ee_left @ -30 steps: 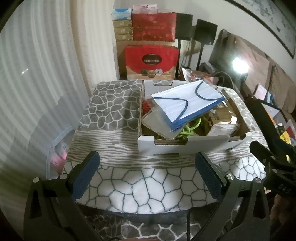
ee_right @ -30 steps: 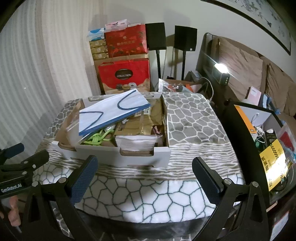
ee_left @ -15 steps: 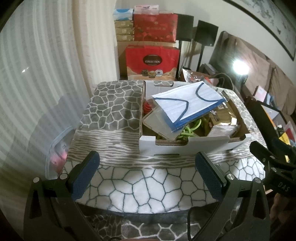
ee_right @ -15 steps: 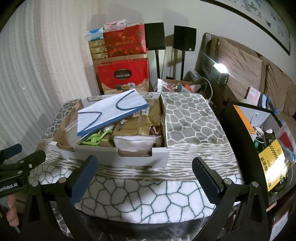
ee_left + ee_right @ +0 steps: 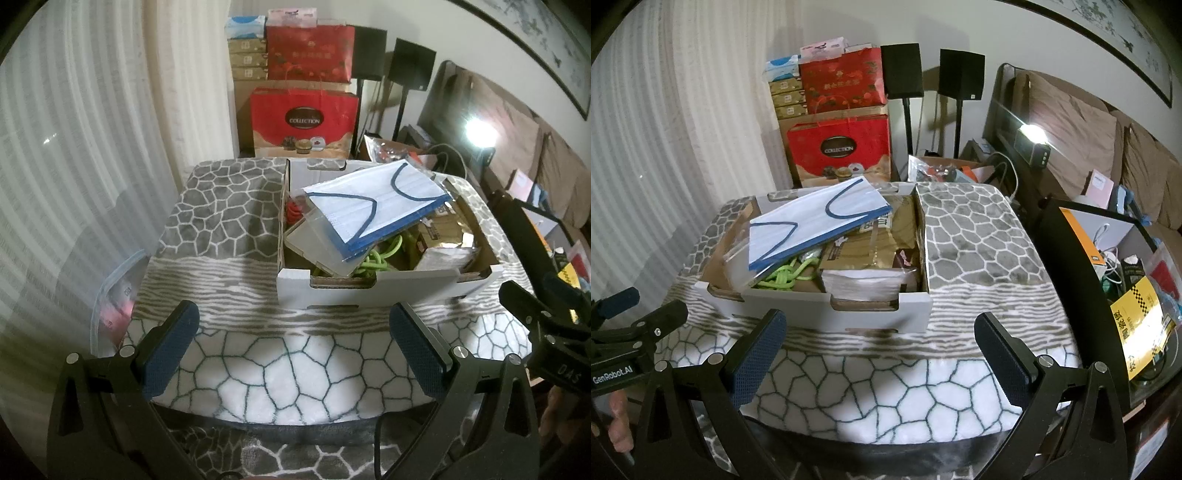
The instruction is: Organize objects
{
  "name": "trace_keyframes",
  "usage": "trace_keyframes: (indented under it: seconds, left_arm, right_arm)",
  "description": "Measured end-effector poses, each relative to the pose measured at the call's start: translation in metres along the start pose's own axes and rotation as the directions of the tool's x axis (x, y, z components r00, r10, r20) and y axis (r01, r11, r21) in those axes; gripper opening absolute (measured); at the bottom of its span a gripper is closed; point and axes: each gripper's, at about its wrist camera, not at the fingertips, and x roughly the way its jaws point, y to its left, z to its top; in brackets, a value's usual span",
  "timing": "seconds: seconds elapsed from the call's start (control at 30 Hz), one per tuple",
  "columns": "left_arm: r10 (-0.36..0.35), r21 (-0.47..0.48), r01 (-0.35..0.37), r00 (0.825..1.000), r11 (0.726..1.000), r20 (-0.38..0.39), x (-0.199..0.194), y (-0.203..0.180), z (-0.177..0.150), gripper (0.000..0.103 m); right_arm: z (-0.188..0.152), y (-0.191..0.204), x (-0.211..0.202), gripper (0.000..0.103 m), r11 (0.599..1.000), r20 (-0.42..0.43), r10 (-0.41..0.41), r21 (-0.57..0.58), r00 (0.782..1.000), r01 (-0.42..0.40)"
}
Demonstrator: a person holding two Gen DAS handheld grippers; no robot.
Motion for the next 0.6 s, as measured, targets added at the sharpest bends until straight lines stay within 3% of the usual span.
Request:
trace_keyframes:
  seconds: [0.6]
  left_arm:
    - [-0.002, -0.003, 0.002, 1.0, 1.0, 0.0, 0.0002, 0.0003, 0.0001, 0.103]
  right_arm:
    - [0.0008, 0.0013, -0.0009, 0.102, 1.0, -0.008, 0.012, -0.002, 1.0, -0.012]
